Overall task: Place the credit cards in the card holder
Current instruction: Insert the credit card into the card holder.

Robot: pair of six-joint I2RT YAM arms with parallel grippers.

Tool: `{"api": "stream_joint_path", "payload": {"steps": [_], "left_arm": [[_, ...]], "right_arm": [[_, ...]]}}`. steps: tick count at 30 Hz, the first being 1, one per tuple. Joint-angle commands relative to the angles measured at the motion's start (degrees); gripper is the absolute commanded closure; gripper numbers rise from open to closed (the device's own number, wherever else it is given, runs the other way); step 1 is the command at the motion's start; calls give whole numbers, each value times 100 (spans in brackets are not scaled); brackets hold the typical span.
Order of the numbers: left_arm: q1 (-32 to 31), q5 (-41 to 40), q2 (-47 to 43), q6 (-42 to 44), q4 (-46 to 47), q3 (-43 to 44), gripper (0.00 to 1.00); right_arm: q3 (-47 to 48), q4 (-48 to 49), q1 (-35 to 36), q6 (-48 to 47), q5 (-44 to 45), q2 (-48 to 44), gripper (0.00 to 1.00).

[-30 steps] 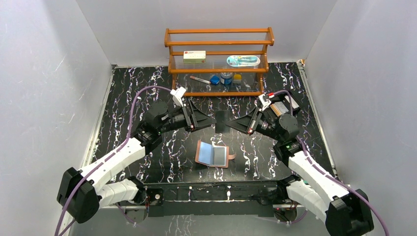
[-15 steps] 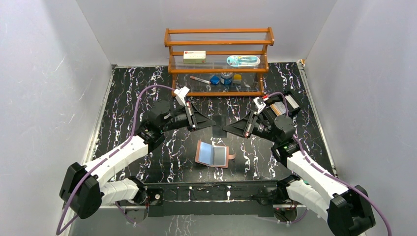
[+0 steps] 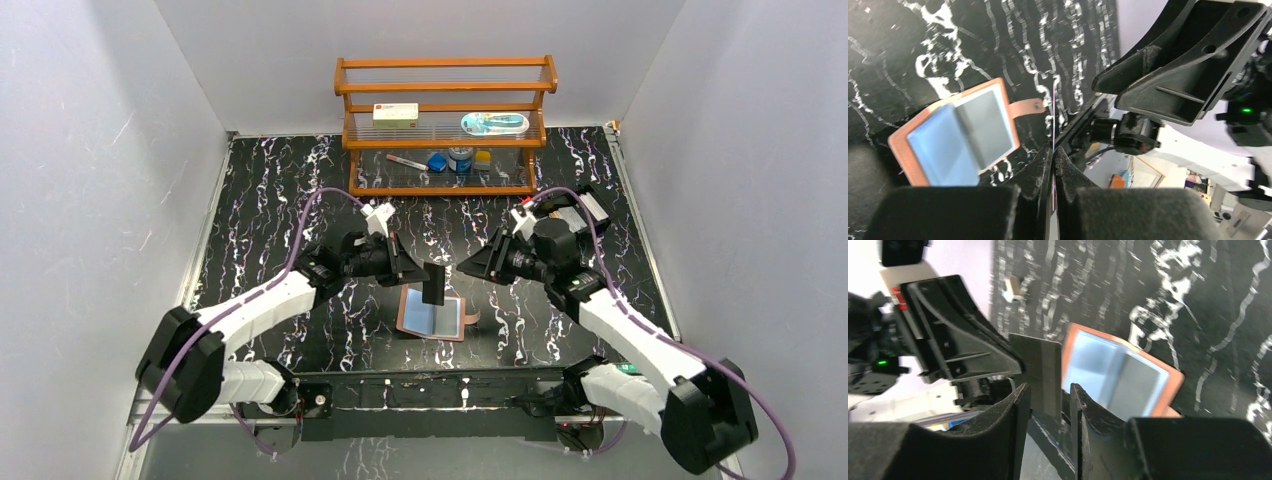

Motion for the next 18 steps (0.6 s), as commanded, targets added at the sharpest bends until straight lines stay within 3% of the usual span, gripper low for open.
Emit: {"api": "stream_joint_path", "payload": {"steps": [1, 5, 18], "left_arm": [[21, 300, 416, 383, -54, -189, 100], [41, 451, 650, 232, 491, -644, 100], [73, 333, 1204, 109, 906, -1149, 100]], "right_arm": [[145, -767, 155, -610, 408, 660, 59], [74, -646, 398, -658, 639, 1006, 63], [468, -582, 1020, -1024, 1030, 2456, 73]]}}
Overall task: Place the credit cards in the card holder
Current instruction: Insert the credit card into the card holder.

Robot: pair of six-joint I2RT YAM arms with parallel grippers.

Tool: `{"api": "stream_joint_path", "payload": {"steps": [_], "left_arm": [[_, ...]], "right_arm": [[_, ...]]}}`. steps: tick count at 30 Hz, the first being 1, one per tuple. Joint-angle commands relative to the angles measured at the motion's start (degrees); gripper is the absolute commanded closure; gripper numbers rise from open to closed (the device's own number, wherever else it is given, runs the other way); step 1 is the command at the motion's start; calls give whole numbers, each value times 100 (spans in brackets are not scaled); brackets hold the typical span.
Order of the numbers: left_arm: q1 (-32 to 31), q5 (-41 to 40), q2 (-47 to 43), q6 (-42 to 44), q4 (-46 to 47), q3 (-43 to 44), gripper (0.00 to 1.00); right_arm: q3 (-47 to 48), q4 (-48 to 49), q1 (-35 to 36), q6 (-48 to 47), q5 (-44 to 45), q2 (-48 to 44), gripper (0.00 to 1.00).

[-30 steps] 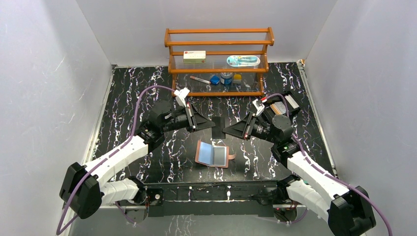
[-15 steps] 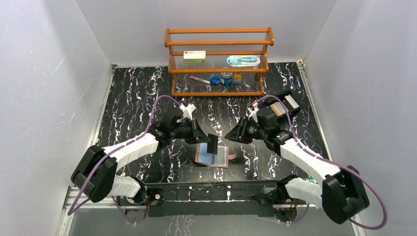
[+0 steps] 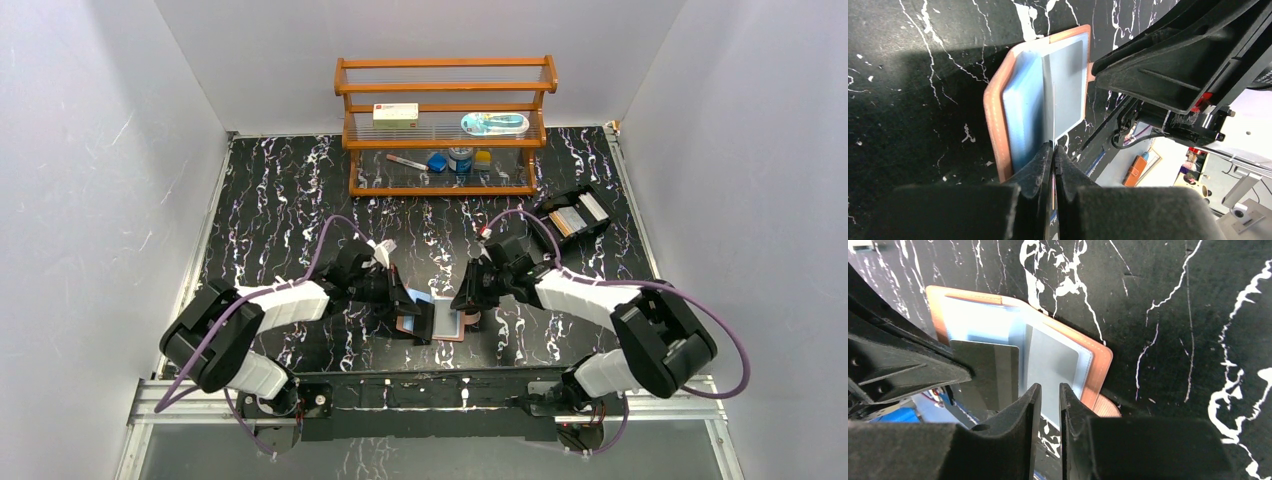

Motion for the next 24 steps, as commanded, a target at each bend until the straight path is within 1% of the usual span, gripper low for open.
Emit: {"api": "stream_joint_path", "payload": {"steps": [1, 5, 9, 14, 24], "left_arm": [[53, 28, 140, -51, 334, -128, 100], [103, 66, 303, -59, 429, -125, 100], [140, 109, 387, -53, 455, -94, 100], [148, 53, 416, -18, 514, -120, 100], [149, 159, 816, 43, 760, -65, 100]], "right_arm": [[383, -10, 177, -293, 153, 282, 73], [436, -225, 332, -421, 506, 513, 76], [398, -320, 345, -495, 641, 663, 78], [282, -226, 366, -466, 687, 704, 79], [166, -121, 375, -419, 665, 730, 80]]}}
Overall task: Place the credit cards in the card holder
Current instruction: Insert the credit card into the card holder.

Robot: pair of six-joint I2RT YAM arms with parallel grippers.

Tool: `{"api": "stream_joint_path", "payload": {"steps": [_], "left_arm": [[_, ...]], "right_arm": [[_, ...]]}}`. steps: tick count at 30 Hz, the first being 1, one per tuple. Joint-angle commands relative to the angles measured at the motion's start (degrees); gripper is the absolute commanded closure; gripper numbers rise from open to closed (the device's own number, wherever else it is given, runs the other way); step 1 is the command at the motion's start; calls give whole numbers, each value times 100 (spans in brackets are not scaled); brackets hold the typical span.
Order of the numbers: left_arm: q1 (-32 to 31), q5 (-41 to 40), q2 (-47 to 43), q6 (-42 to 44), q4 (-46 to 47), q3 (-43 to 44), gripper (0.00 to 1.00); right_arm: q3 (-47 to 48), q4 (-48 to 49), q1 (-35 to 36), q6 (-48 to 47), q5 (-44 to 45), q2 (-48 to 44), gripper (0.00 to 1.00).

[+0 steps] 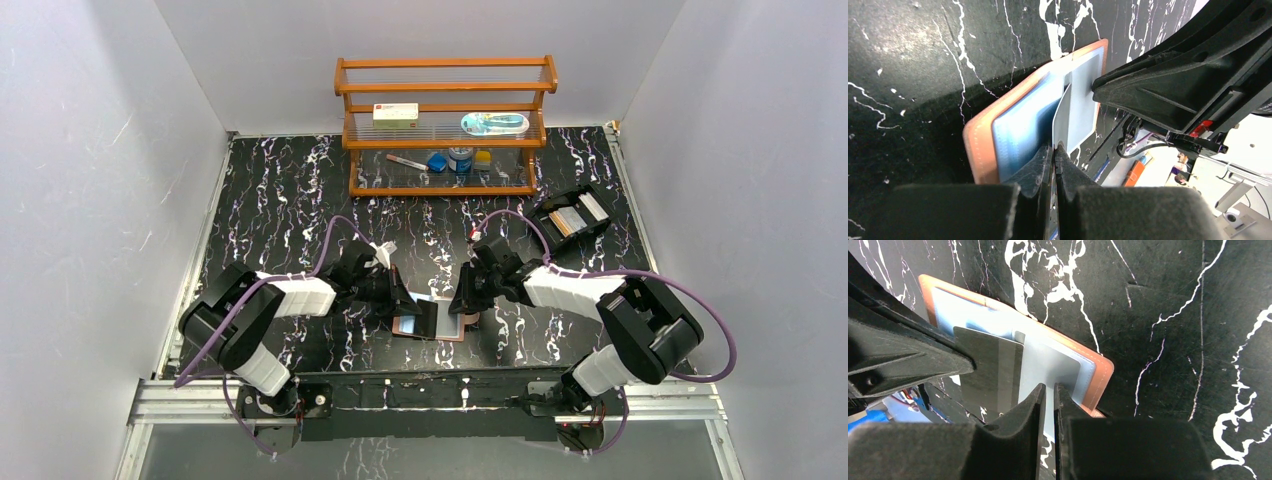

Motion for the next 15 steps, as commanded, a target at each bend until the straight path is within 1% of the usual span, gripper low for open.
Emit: {"api": "stream_joint_path", "payload": {"steps": [1, 7, 15], "left_arm": [[20, 13, 133, 179, 65, 39, 100], [19, -15, 238, 226, 93, 162, 100], [20, -271, 294, 260, 93, 188, 100]], "right_arm": [[-105, -43, 39, -118, 271, 129, 80], [-144, -14, 48, -105, 259, 93, 80], [-276, 85, 49, -33, 262, 32, 80]]}}
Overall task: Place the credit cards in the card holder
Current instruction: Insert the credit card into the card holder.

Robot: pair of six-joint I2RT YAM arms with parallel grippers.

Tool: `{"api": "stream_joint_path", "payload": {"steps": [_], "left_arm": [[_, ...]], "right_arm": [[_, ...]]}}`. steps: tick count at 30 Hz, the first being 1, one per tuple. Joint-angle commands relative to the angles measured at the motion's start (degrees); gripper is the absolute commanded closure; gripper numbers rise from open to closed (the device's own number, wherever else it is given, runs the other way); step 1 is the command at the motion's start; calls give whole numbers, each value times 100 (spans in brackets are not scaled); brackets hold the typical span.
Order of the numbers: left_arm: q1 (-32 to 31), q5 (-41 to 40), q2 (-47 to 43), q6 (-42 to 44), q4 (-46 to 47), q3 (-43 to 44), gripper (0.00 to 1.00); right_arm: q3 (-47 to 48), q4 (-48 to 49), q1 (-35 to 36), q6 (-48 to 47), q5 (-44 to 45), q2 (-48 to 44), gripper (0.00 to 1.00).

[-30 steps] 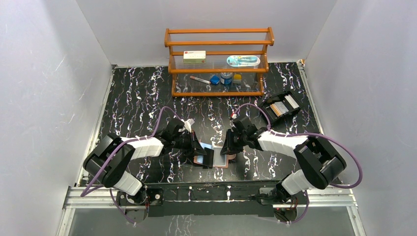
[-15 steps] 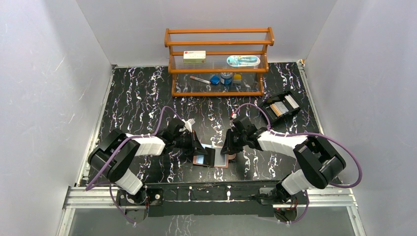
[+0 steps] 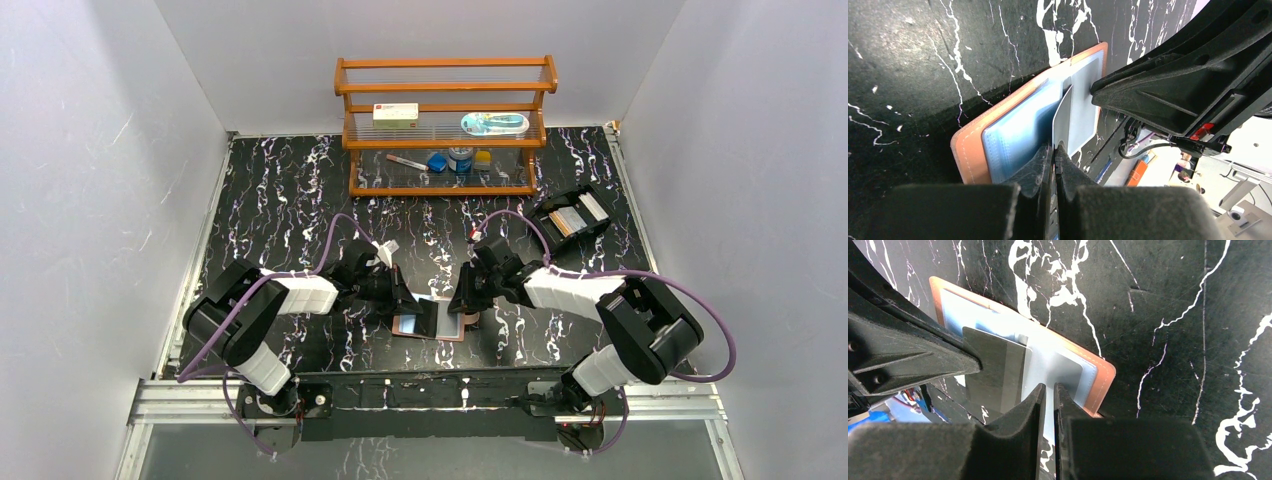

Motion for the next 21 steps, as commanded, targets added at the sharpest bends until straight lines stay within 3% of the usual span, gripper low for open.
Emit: {"api": "stream_joint_path", "payload": {"steps": [1, 10, 21], "left_arm": [[20, -297, 79, 148, -3, 83, 100], [20, -828, -126, 141, -35, 17, 100], [-13, -669, 56, -126, 530, -179, 100]], "right_arm": [[-237, -51, 42, -50, 272, 16, 80], [-338, 24, 42, 79, 332, -72, 80], [-421, 66, 46, 268, 462, -225, 81]]}}
